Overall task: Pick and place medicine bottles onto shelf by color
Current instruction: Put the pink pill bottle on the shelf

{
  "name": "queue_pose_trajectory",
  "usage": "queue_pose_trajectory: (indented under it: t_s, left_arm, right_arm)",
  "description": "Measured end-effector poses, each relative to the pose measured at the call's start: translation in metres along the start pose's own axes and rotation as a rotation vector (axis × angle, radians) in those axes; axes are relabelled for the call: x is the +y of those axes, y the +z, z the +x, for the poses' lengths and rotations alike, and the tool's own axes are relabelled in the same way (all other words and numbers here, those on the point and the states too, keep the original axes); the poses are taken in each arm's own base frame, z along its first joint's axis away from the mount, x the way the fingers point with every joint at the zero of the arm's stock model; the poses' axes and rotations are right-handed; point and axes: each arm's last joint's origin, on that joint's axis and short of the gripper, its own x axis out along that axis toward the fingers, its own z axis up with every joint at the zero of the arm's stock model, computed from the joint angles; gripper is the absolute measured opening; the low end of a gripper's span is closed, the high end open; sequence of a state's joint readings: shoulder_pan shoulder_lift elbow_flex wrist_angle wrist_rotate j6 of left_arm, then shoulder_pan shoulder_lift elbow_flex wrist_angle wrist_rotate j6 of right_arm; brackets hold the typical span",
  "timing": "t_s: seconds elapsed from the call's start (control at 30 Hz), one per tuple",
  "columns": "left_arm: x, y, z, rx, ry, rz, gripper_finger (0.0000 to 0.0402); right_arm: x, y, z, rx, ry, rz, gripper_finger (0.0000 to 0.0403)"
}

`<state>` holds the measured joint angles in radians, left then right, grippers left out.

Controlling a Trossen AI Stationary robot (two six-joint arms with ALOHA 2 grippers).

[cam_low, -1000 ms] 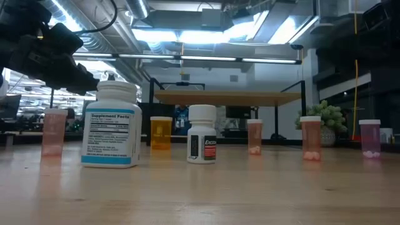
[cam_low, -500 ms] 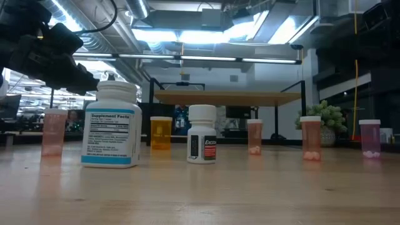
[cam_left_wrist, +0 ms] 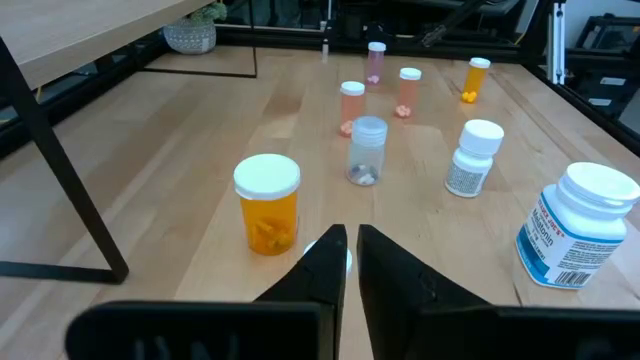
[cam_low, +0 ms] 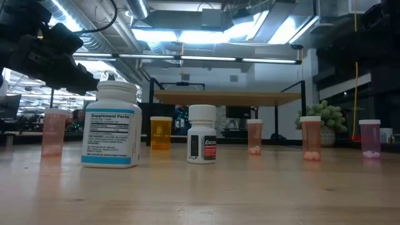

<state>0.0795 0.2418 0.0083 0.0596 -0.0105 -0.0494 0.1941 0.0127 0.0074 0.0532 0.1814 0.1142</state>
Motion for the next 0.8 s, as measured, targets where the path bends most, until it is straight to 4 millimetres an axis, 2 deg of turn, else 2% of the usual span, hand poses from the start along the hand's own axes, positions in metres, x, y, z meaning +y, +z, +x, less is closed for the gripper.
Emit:
queue_pose_trajectory:
  t_s: [0.27,0.37,0.53,0.7,0.8]
  left_arm:
    - [0.000,0.000,0.000,0.000,-0.001,0.000,0.0025]
    - [0.000,0.000,0.000,0.000,0.004,0.031,0.0025]
    - [0.002,0.000,0.000,0.004,0.062,0.236,0.0025]
    - [0.002,0.000,0.000,0.007,0.078,0.266,0.0025]
    - [0.002,0.000,0.000,0.006,0.078,0.261,0.0025]
  right_arm:
    - [0.005,-0.007,0.001,0.112,0.182,0.197,0.0229]
    - [0.004,-0.008,0.003,0.124,0.141,0.224,0.0229]
    - [0.001,-0.007,0.006,0.080,-0.009,0.322,0.0229]
    - [0.003,0.007,0.011,-0.044,0.034,0.328,0.0229]
    - [0.008,0.023,0.016,-0.043,0.081,0.281,0.0229]
